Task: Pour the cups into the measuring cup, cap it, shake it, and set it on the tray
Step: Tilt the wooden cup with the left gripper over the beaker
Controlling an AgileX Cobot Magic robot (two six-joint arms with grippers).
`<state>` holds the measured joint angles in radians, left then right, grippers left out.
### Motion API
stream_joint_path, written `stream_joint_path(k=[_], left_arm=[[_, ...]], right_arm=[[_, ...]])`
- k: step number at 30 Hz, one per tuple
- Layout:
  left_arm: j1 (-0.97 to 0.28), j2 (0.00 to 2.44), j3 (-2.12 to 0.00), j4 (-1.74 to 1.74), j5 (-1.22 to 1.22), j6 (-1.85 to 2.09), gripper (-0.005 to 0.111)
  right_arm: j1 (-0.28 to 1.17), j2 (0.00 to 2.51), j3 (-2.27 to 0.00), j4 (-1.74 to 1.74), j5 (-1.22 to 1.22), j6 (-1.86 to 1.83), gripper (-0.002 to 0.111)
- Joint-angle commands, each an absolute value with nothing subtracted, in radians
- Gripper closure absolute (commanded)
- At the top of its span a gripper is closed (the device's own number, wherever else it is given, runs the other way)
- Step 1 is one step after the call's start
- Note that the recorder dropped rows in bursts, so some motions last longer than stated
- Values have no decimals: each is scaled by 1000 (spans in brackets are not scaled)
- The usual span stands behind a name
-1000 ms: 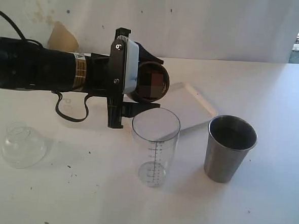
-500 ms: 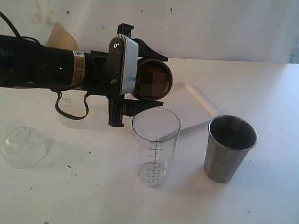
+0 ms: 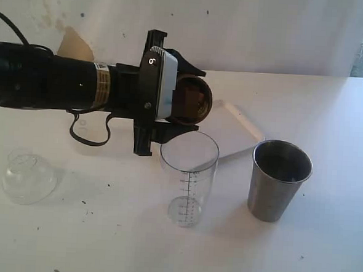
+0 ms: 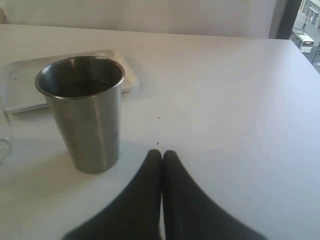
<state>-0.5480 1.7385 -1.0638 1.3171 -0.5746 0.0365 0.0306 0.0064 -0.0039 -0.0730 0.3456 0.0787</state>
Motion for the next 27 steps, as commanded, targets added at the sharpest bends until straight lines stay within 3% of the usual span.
stream_joint_path(k=[1,27], left_arm=[[-569,1723,-1072,1302,-551,101,107],[-570,1656,-1072,1302,-558,186,107]], right_arm=[[32,0,0,-79,343,84,108],[32,0,0,-79,343,84,108]])
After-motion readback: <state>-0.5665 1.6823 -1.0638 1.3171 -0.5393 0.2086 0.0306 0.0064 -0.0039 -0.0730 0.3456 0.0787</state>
